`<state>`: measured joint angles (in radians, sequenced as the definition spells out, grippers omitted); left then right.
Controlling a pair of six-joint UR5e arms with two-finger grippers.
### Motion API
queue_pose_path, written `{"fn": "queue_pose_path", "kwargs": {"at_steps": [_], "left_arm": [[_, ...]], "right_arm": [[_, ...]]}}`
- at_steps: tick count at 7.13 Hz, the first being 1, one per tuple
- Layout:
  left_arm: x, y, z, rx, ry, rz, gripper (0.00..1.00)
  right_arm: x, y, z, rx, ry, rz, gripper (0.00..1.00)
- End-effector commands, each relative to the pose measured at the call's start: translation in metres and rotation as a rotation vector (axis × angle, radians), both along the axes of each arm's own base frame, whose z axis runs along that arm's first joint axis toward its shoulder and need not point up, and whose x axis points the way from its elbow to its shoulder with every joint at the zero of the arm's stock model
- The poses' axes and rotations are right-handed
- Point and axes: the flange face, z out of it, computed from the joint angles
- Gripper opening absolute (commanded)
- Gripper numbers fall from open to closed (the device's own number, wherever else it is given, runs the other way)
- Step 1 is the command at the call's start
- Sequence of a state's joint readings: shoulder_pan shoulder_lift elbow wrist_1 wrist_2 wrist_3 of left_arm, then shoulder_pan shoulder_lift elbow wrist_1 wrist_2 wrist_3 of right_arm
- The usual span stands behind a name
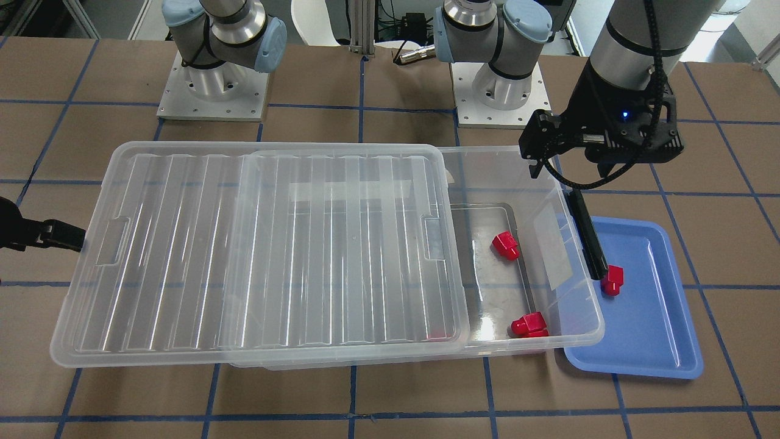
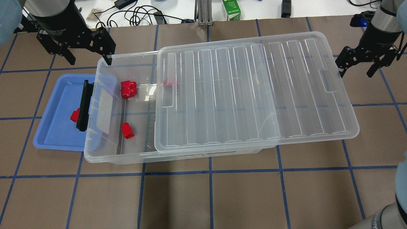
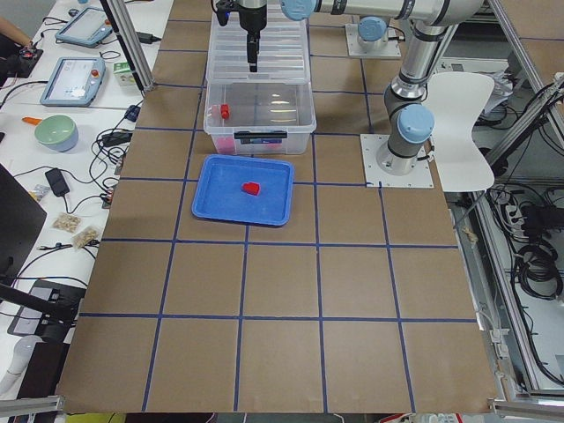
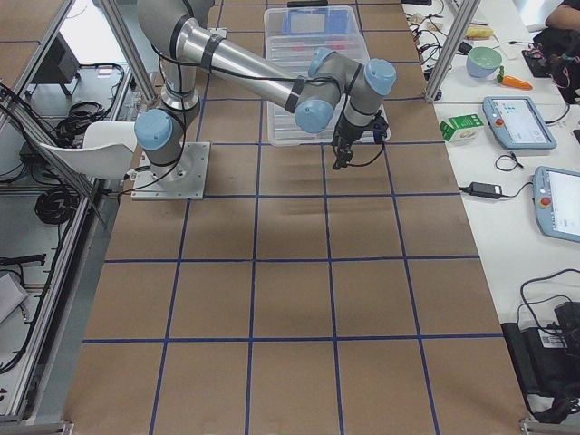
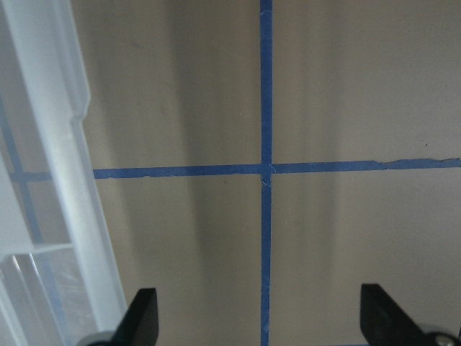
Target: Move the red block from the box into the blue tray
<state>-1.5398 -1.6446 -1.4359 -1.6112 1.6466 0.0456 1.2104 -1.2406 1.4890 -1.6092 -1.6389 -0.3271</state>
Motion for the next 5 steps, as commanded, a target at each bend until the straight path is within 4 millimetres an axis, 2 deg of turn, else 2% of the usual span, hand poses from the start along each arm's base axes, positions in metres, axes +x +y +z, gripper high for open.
{"fn": "queue_pose_path", "kwargs": {"at_steps": [1,3,5], "left_arm": [[-0.004,0.001,0.001,-0.006,0.002,-0.002,1.00],[-0.005,0.002,0.003,-0.012,0.055,-0.004,1.00],[-0.005,0.003,0.004,-0.011,0.051,-0.010,1.00]], "right_arm": [[0.004,0.001,0.000,0.008,-0.009,-0.006,1.00],[0.007,0.004,-0.002,0.012,-0.011,-0.027,1.00],[0.031,0.004,-0.001,0.011,0.000,-0.031,1.00]]}}
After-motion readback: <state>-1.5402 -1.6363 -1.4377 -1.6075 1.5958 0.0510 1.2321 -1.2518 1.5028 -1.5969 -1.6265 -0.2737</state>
